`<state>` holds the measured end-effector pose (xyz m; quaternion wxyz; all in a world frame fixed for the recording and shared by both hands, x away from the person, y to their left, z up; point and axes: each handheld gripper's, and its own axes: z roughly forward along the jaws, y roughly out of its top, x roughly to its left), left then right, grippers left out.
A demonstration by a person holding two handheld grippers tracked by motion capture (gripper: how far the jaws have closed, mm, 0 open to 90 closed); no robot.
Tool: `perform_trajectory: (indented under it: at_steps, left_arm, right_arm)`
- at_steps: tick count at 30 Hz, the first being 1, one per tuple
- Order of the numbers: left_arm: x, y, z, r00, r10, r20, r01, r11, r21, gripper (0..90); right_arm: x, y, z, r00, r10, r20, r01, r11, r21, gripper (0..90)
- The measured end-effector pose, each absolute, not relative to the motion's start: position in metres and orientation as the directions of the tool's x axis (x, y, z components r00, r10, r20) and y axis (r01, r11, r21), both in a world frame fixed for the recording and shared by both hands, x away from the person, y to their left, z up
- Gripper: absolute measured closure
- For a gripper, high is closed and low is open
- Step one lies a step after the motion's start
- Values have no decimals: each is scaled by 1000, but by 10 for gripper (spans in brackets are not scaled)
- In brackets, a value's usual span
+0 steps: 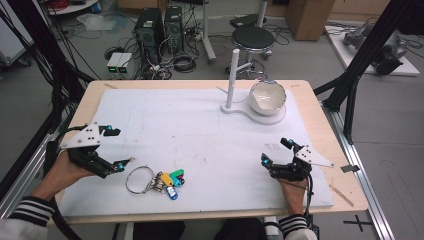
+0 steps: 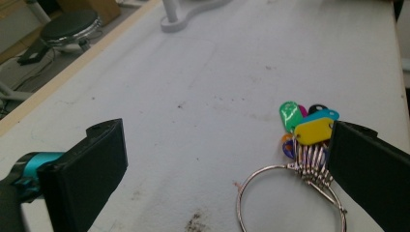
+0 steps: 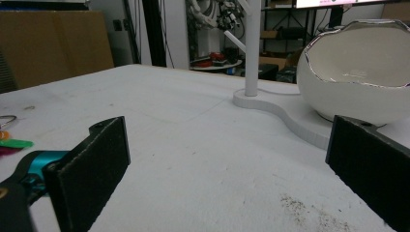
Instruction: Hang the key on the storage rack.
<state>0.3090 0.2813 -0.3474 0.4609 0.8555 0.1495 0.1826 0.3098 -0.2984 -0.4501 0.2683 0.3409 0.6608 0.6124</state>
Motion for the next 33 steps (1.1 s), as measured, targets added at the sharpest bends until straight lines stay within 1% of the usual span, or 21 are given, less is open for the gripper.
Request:
perform_trajectory:
  at_steps: [2, 6, 10, 15, 20, 26, 28, 30, 32, 33]
  left_arm:
    - [312, 277, -343, 900, 392, 191, 76, -573, 816, 17]
    - [321, 269, -337, 925, 328, 190, 67, -635, 769, 17]
    - [330, 262, -336, 940, 293, 174, 74, -674, 735, 17]
    - [339, 252, -335, 955, 252, 157, 84, -737, 671, 17]
    - [345, 243, -332, 965, 204, 165, 64, -794, 604, 17]
    - [353, 234, -336, 972, 171, 158, 60, -838, 542, 19]
    - [355, 233, -338, 973, 178, 146, 73, -841, 537, 19]
    - [356, 230, -342, 973, 178, 149, 81, -861, 502, 19]
    - [358, 226, -343, 975, 156, 155, 70, -888, 455, 19]
    - [358, 224, -344, 976, 154, 152, 71, -892, 446, 19]
  right_arm:
    - [310, -298, -450, -624, 779, 62, 122, 18, 992, 13]
    - [310, -298, -450, -625, 778, 64, 124, 18, 992, 14]
    - [310, -298, -450, -625, 778, 63, 122, 19, 992, 13]
    - [310, -298, -450, -625, 778, 63, 123, 18, 992, 13]
    - [310, -298, -450, -626, 778, 63, 123, 18, 992, 13]
    - [309, -298, -450, -624, 779, 64, 123, 17, 992, 13]
    - [309, -298, -450, -627, 776, 68, 125, 14, 992, 13]
    - [310, -298, -450, -626, 778, 61, 119, 18, 993, 13]
    - [309, -298, -450, -628, 776, 66, 124, 16, 992, 13]
    - [309, -298, -450, -628, 776, 66, 124, 16, 992, 13]
